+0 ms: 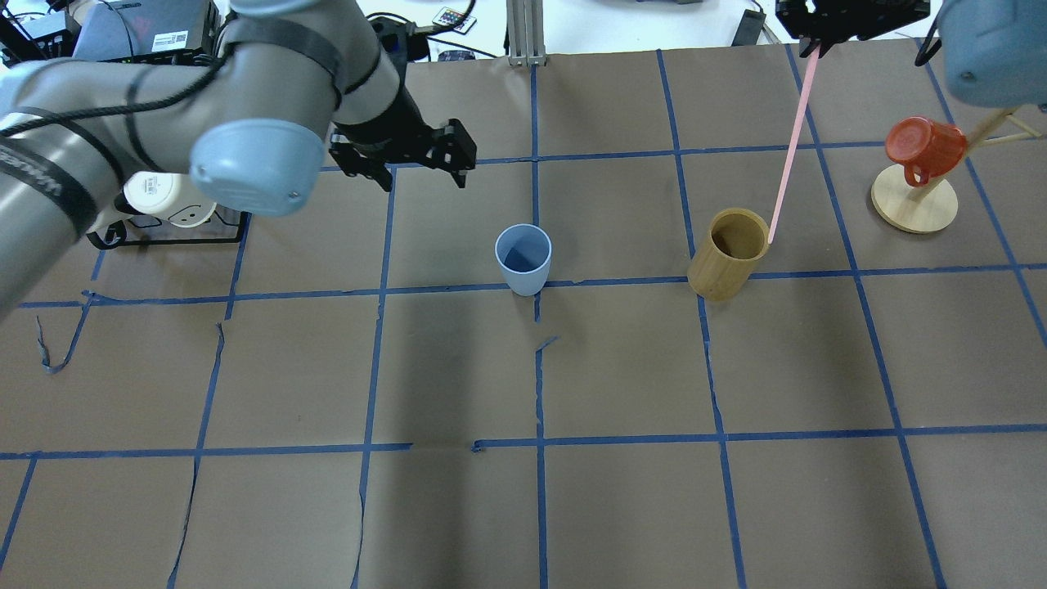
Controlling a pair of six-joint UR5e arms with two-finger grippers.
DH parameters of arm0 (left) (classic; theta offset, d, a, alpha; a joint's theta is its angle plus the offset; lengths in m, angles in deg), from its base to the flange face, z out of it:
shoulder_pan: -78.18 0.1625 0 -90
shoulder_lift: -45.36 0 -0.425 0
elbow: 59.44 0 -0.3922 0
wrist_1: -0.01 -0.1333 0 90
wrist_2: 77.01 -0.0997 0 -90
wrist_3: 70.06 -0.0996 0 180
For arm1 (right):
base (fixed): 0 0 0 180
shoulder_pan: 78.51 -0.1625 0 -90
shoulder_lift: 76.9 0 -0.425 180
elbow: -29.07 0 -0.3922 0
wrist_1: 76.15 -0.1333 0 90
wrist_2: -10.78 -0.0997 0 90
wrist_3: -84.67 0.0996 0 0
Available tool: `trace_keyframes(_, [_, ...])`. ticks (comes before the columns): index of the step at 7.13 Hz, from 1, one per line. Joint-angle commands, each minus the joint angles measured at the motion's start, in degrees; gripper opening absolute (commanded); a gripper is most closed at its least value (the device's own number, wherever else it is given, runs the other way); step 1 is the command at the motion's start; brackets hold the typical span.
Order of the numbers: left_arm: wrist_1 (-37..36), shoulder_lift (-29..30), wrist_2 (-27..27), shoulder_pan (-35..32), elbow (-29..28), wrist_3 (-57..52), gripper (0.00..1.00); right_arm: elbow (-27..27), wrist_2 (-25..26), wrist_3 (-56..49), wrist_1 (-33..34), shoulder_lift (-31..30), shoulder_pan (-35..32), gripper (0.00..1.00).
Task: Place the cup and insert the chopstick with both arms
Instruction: 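Open the left gripper and withdraw it toward the white cup rack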
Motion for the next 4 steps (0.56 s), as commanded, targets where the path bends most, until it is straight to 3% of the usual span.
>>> trace_keyframes(1, [8.97,-4.52,-3.70,7.13,-1.38,-5.54,1.00,-0.06,-0.53,0.18,0.45,-0.09,-0.13,0.00])
trace_keyframes(3, [19.93,-7.43,-3.91,13.28,-1.98,-5.72,1.00,0.03,-0.53,1.05,3.06,0.17,-5.36,0.00])
trace_keyframes(4, [19.55,-8.48,-4.69,12.70,-2.08,-5.37,1.00,0.03,-0.27,2.19,5.17,0.44,-9.05,0.00])
